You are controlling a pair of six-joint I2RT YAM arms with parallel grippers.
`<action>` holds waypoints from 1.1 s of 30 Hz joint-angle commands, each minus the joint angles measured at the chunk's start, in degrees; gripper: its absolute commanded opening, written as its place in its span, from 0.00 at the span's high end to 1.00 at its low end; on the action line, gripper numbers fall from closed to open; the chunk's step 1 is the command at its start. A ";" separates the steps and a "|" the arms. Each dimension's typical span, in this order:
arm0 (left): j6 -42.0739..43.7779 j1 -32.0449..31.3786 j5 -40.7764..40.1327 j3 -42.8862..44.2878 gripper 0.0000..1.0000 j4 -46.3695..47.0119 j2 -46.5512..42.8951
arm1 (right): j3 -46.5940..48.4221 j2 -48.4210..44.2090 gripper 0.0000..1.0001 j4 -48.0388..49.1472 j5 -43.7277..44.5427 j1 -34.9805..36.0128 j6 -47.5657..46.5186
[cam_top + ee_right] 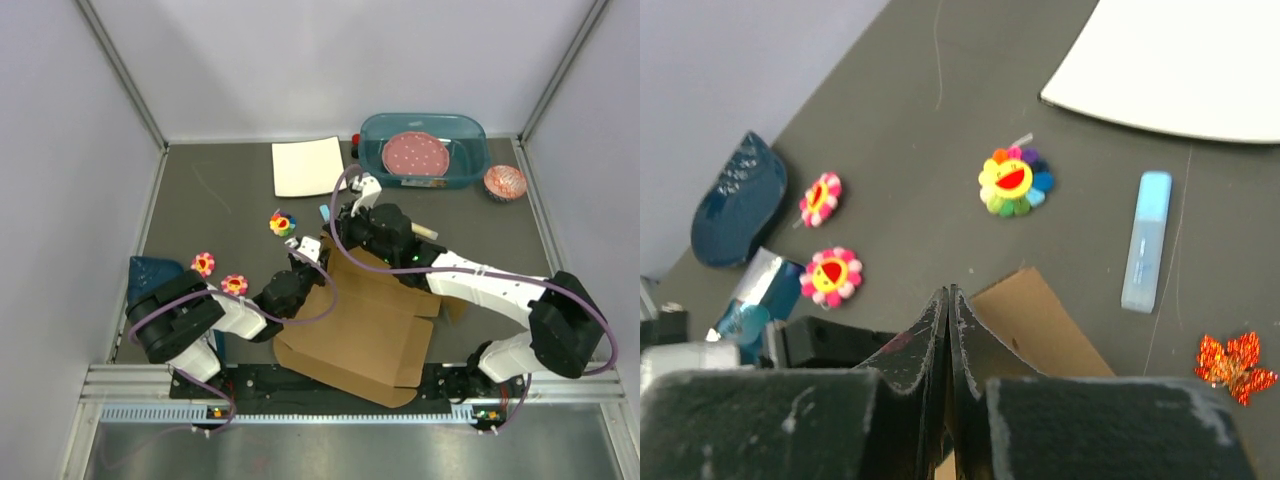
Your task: Fold the paper box
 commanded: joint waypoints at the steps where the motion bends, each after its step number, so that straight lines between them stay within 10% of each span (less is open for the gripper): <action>1: 0.32 -0.10 -0.81 1.54 0.70 -0.09 -1.18 | -1.18 2.07 1.00 -0.11 -3.37 -0.41 0.92; 9: 0.24 -0.10 -0.99 1.72 0.71 -0.18 -0.57 | -1.80 2.87 1.00 -3.55 -3.20 -0.41 -0.04; 14: 2.16 -0.10 0.15 2.86 1.00 -0.26 0.48 | -1.80 0.85 1.00 -4.25 -2.84 -0.50 -0.48; 33: -3.37 -1.06 -11.27 6.82 1.00 -20.21 -2.68 | 0.92 -14.80 1.00 -13.65 7.72 -0.41 -4.96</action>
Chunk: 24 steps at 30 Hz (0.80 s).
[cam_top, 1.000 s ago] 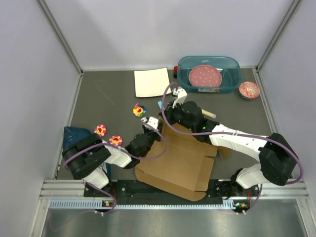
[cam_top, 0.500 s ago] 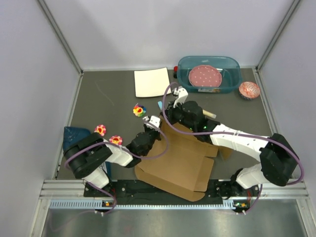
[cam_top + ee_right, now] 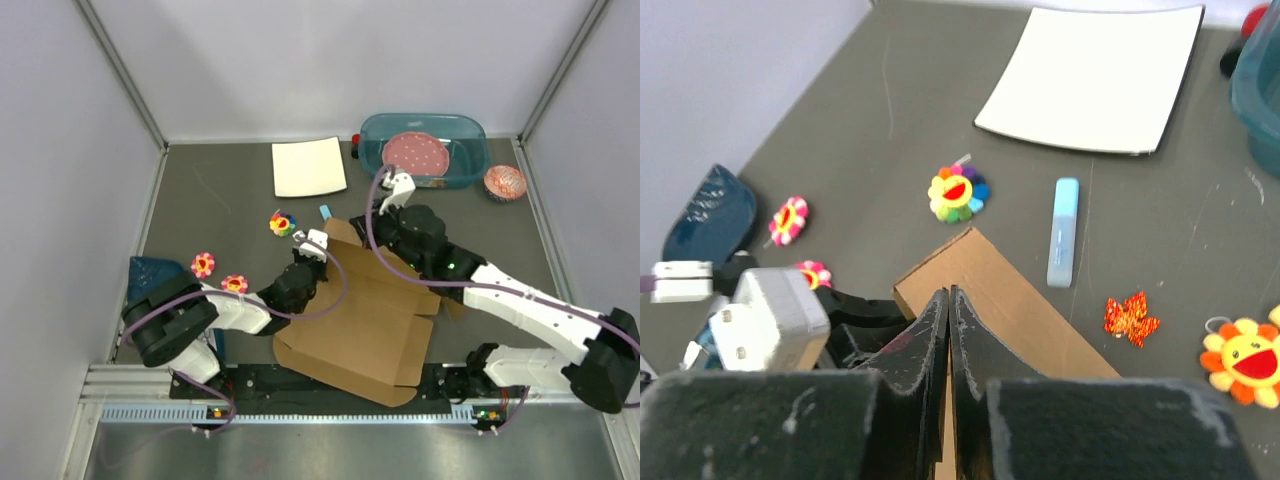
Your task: Fold the paper box
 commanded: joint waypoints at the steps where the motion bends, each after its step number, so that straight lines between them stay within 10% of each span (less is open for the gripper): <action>1: -2.87 -0.10 -5.74 1.44 1.00 -8.35 -1.30 | 2.23 -2.60 1.00 -0.87 0.60 -0.06 -3.41; 12: -4.88 -0.19 -5.83 3.02 0.88 -7.91 0.64 | 2.50 11.10 0.96 3.88 -9.16 -0.06 -0.52; 19: -3.22 -0.10 -4.42 2.50 0.46 -5.19 0.37 | 0.57 12.34 0.98 5.46 -9.34 -0.06 -0.43; 24: -1.46 -0.10 -3.63 3.20 0.54 -3.95 1.34 | 0.21 11.99 0.99 5.11 -9.34 -0.06 -0.34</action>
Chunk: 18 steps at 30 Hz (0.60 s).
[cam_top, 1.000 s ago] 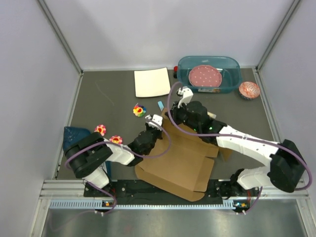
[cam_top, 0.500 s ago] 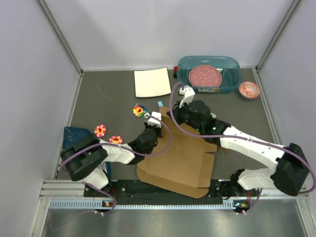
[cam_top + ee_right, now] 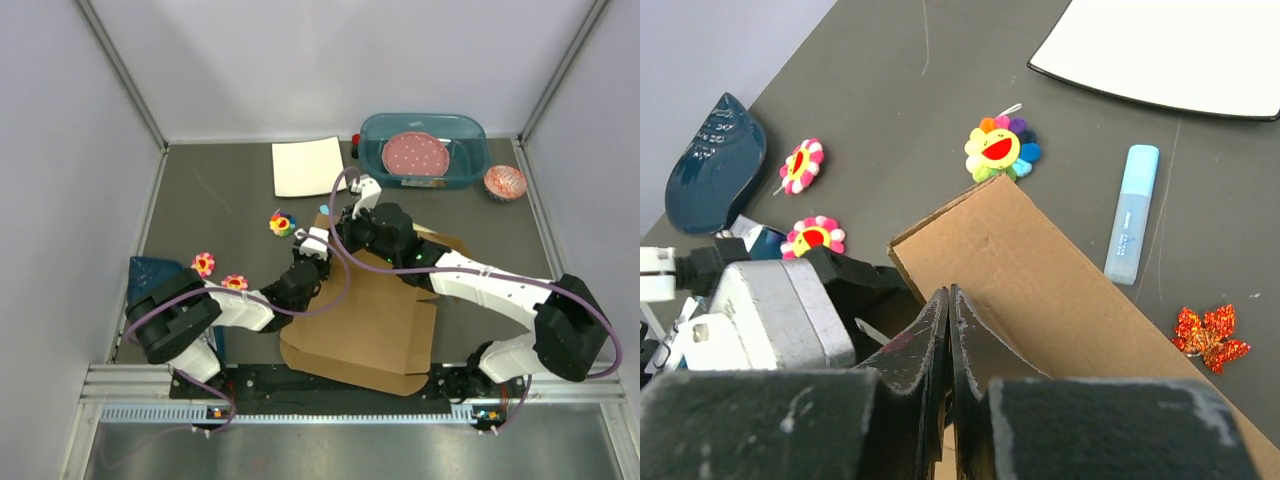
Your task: Fold the paper box
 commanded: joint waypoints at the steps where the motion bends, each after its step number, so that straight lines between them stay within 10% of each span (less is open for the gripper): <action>1: 2.37 -0.08 0.61 0.97 0.68 3.06 1.10 | -1.01 0.52 0.99 -1.97 -0.86 -0.06 0.36; 5: 3.60 -0.17 -0.53 0.53 1.00 2.80 0.92 | -1.27 -0.53 0.99 -2.85 -0.33 -0.06 -0.08; 12: 4.83 -0.17 -3.35 0.97 1.00 -2.71 -0.66 | -0.49 -4.13 0.99 -4.26 1.86 -0.06 0.10; 18: -0.17 -0.17 -4.50 5.18 1.00 -21.17 -7.24 | 2.94 -15.02 0.73 -13.83 15.03 -0.06 -2.70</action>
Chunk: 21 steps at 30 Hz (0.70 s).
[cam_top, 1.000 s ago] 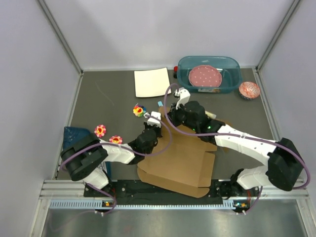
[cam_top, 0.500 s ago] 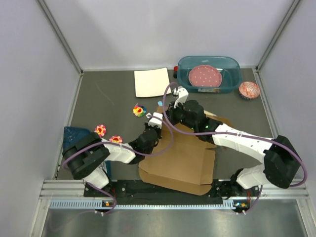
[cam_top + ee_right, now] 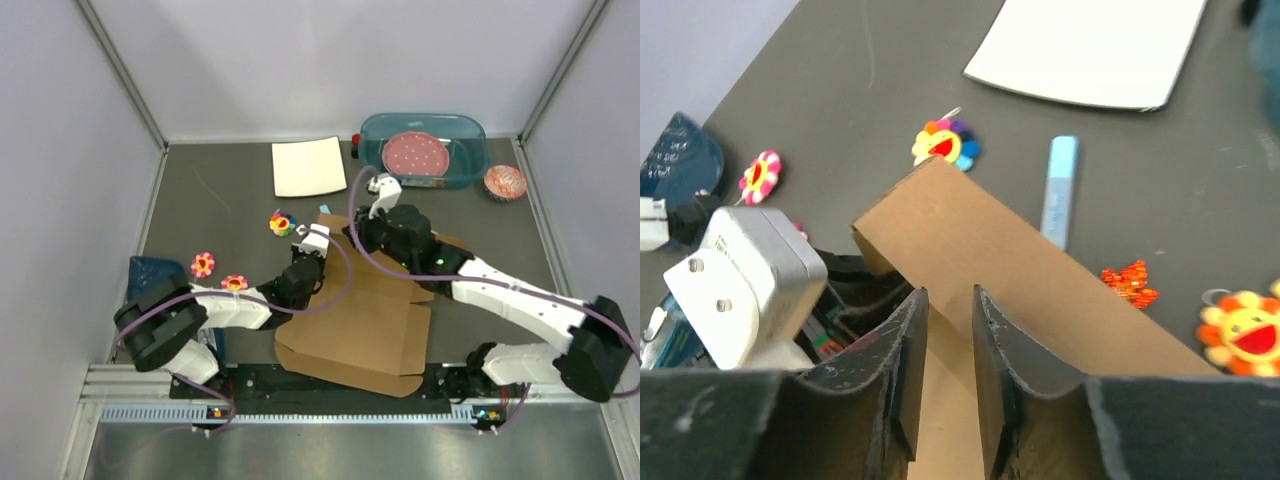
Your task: Fold the paper box
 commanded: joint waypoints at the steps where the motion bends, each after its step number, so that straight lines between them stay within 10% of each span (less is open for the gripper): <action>1: -2.06 -0.01 -1.80 4.09 1.00 -18.35 -6.22 | 3.43 -11.83 0.63 -8.84 11.70 -0.06 -3.17; 7: -7.95 -0.01 -1.62 9.10 1.00 -32.80 -8.25 | 0.36 -25.10 0.46 -17.92 24.54 -0.06 -6.69; 21: -25.95 2.09 -1.63 8.32 1.00 -45.56 -5.09 | -10.81 -33.31 0.46 -31.19 33.60 -0.06 5.67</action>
